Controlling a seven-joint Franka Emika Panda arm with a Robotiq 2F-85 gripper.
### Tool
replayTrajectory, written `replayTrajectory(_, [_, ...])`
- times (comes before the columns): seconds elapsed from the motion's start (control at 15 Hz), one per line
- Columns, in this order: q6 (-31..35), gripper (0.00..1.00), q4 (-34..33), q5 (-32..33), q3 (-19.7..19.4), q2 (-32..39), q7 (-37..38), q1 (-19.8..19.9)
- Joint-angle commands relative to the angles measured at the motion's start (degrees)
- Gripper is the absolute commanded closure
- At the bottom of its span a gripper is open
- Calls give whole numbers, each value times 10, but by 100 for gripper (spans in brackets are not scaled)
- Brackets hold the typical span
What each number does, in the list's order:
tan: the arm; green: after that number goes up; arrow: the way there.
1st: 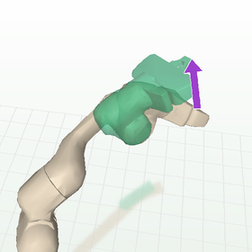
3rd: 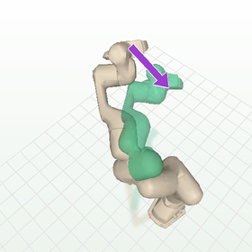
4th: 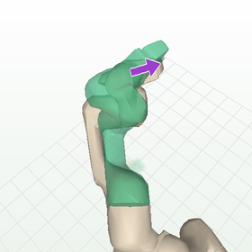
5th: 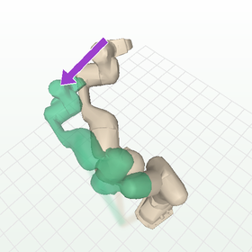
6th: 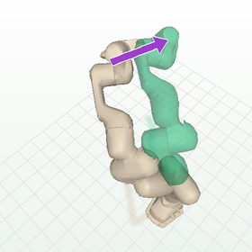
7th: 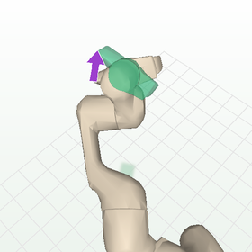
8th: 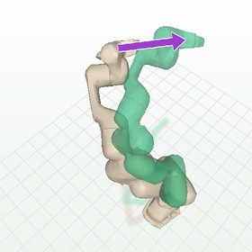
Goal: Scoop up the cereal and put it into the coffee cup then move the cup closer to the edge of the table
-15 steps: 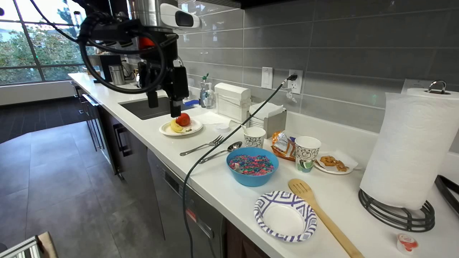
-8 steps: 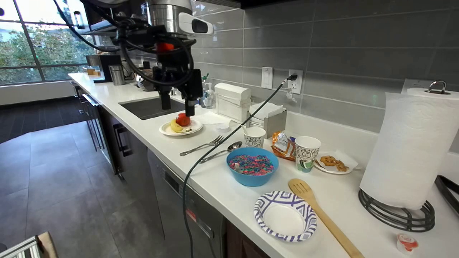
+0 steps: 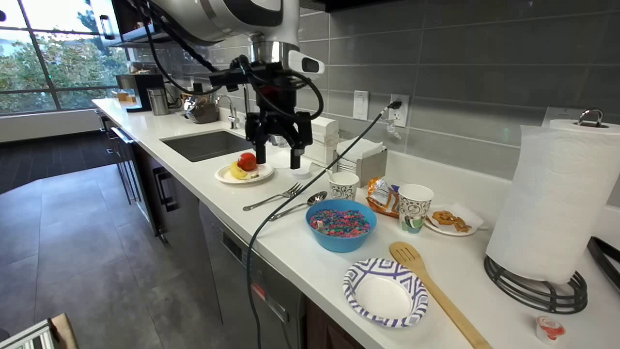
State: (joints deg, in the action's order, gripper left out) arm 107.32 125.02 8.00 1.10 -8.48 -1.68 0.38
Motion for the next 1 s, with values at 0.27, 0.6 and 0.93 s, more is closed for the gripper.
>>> replayTrajectory(0.27, [-44,0,-111,52,-11,148,-68,3])
replayTrajectory(0.6, [-41,0,-137,57,-17,205,-139,11])
replayTrajectory(0.93, [-41,0,-149,64,-22,238,-173,19])
